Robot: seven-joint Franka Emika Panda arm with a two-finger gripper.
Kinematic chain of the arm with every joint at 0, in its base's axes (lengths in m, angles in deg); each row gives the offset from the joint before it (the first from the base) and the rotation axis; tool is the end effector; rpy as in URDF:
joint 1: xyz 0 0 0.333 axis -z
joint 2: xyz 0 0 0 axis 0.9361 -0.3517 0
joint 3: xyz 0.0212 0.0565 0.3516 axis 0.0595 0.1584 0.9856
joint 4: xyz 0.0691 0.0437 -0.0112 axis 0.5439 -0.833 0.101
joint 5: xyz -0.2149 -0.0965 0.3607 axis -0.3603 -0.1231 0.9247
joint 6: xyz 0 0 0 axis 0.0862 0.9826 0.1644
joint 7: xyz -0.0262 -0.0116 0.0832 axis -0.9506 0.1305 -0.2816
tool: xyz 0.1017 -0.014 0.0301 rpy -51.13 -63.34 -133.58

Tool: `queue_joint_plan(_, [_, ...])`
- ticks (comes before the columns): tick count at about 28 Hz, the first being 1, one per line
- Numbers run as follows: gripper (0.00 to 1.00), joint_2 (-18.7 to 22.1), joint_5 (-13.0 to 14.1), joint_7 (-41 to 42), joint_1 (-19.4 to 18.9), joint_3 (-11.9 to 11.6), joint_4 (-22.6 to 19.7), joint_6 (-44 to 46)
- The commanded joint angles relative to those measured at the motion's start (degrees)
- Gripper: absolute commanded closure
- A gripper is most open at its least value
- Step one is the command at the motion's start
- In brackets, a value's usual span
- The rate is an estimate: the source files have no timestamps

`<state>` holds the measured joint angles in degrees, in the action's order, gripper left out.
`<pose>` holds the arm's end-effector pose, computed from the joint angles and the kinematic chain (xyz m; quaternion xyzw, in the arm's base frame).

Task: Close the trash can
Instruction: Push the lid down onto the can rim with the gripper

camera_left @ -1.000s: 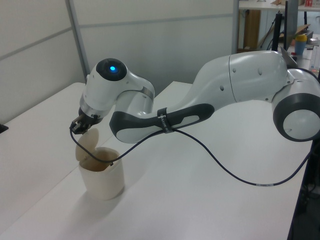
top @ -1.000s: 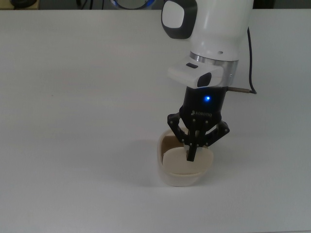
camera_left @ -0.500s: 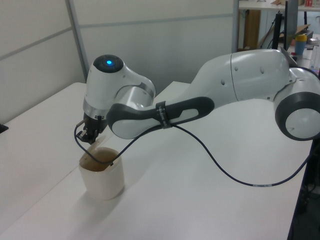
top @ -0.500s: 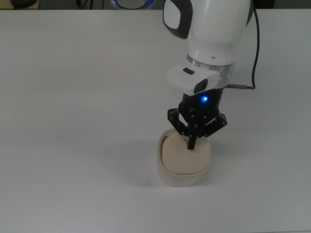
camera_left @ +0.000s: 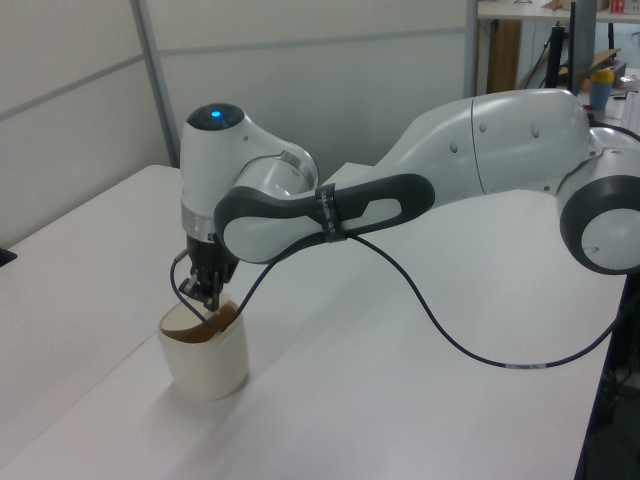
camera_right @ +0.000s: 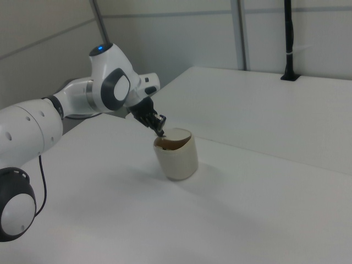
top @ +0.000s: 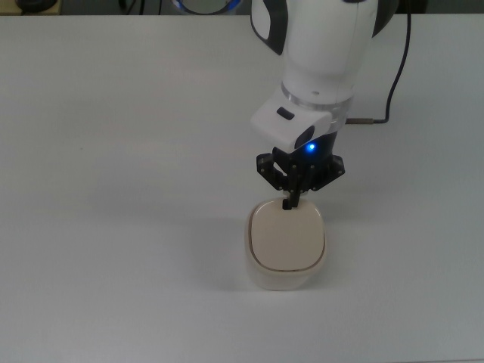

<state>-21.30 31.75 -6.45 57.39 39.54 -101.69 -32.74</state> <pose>0.7766 0.1877 0.5012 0.9886 -0.0026 0.1488 0.0215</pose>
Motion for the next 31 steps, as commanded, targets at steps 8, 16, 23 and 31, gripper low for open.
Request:
queue_joint_plan(8, [1.00, -2.88, 1.22, 2.65, 0.68, -0.59, -2.33, -0.31])
queue_joint_plan(16, [1.00, -3.76, 1.22, 2.30, 0.68, -0.59, -2.33, -0.49])
queue_joint_plan(23, [1.00, -1.39, 1.30, 1.42, 0.68, -0.50, -1.72, -1.28])
queue_joint_plan(31, [1.00, 3.18, 1.13, -2.18, 0.77, -0.94, -1.72, -4.35])
